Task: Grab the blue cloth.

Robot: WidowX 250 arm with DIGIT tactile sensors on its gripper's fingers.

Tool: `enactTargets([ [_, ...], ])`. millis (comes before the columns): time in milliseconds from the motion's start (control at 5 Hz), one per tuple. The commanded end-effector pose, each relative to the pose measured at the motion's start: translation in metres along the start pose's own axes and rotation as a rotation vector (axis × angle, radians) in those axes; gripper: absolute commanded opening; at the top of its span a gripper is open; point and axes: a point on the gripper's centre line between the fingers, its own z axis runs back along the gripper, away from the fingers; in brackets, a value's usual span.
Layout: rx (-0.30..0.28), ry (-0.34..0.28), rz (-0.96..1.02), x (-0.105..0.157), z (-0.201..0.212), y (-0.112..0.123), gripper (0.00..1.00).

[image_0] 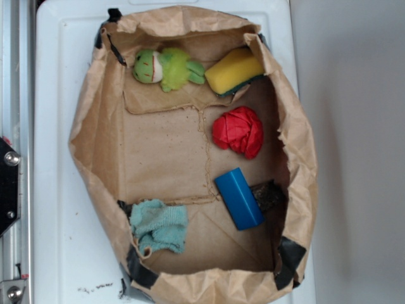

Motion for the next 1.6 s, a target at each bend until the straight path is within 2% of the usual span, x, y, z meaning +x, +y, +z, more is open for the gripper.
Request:
enactTargets([
  [0, 0.0, 0.0, 0.0, 0.0, 0.0, 0.0, 1.0],
  [200, 0.013, -0.003, 0.033, 0.039, -0.015, -0.006, 1.0],
  [800, 0.047, 0.009, 0.145, 0.124, -0.057, 0.024, 1.0],
  [1000, 0.06, 0.013, 0.226, 0.145, -0.077, 0.038, 1.0],
  [1200, 0.053, 0.01, 0.275, 0.155, -0.091, 0.047, 1.0],
  [1400, 0.044, 0.017, 0.27, 0.152, -0.116, 0.048, 1.0],
])
